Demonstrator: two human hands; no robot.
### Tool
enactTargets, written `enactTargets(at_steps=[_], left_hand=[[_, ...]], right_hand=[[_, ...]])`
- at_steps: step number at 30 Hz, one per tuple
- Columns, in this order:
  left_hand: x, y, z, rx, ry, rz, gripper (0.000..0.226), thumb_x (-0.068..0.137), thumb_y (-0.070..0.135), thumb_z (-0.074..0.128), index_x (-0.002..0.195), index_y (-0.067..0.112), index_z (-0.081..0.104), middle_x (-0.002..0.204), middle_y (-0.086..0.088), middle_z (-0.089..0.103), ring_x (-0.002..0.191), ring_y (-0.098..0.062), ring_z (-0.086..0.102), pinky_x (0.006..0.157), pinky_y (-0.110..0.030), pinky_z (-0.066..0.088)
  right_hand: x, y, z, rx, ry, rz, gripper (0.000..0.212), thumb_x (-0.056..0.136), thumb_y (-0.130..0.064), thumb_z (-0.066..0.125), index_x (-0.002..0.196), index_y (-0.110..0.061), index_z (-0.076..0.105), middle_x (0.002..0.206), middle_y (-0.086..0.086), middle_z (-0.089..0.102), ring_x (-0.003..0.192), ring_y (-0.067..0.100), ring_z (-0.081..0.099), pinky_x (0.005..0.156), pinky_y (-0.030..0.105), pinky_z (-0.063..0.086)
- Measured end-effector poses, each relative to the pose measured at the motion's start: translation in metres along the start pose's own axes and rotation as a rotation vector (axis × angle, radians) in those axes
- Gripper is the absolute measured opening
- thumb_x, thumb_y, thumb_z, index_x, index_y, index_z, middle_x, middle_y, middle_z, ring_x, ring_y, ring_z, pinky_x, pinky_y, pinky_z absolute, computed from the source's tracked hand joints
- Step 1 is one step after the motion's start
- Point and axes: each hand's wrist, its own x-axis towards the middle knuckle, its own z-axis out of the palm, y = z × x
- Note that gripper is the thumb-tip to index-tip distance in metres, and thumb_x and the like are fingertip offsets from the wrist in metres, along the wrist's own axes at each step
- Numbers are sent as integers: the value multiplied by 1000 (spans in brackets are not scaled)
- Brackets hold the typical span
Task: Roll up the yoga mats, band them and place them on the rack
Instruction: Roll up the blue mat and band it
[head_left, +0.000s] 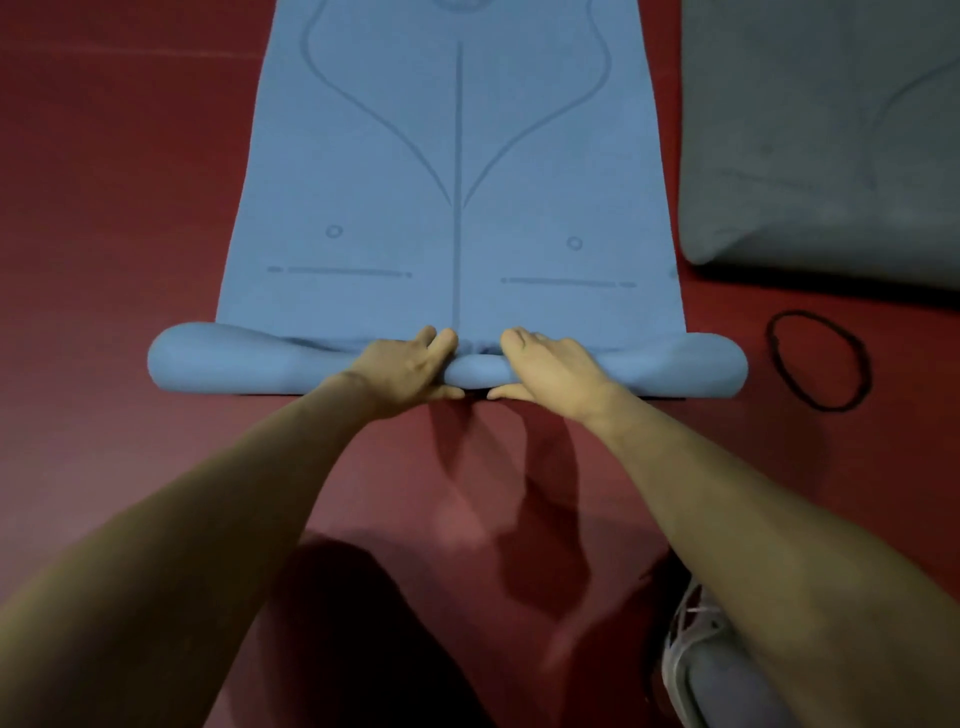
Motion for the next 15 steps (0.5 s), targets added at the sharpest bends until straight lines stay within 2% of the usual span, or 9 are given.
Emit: enactTargets(at_steps=[3,4,6,8,10,11,15], left_hand=[[3,-3,24,27,142,37,93,71,81,17,101,2,56,89,-19,58,77,-37,58,61,-42,44],[3,-2,30,45,146,33,89,73,78,19,98,2,58,84,-20,59,75,-37,57,64,-42,42],[5,-5,43,54,99,-4,87,73,75,18,103,4,59,88,-19,62,80,-37,57,70,-41,39],[5,-8,56,90,120,22,85,77,77,17,99,6,60,87,-17,61,75,-35,57,67,-39,41],[5,-7,67,209,275,38,73,85,71,23,87,10,61,81,-14,57,66,-30,54,59,-35,41],[6,-7,72,249,365,43,64,86,67,30,84,11,61,80,-12,57,65,-29,52,57,-34,40],[3,4,82,251,527,-59,49,83,53,44,90,11,68,79,-6,60,66,-28,56,58,-32,43]], right_hand=[[3,3,21,-13,89,4,56,86,-57,54,113,-9,49,117,7,51,113,26,46,82,41,42],[4,3,30,-12,138,10,56,84,-57,56,111,-8,53,114,9,52,110,29,46,82,43,43],[7,3,45,8,174,44,55,81,-56,61,106,-7,59,110,13,52,103,34,47,82,46,43],[6,2,61,-28,206,63,53,75,-57,65,96,-9,65,100,13,56,92,34,53,76,44,47],[2,0,75,-52,322,81,48,65,-57,72,83,-13,68,83,8,59,74,31,57,63,38,51],[0,0,81,-63,378,92,46,66,-57,73,83,-15,69,80,6,59,71,30,57,61,35,51],[-1,-3,95,-123,511,139,50,80,-62,44,91,-16,60,77,2,58,72,26,57,62,34,49]])
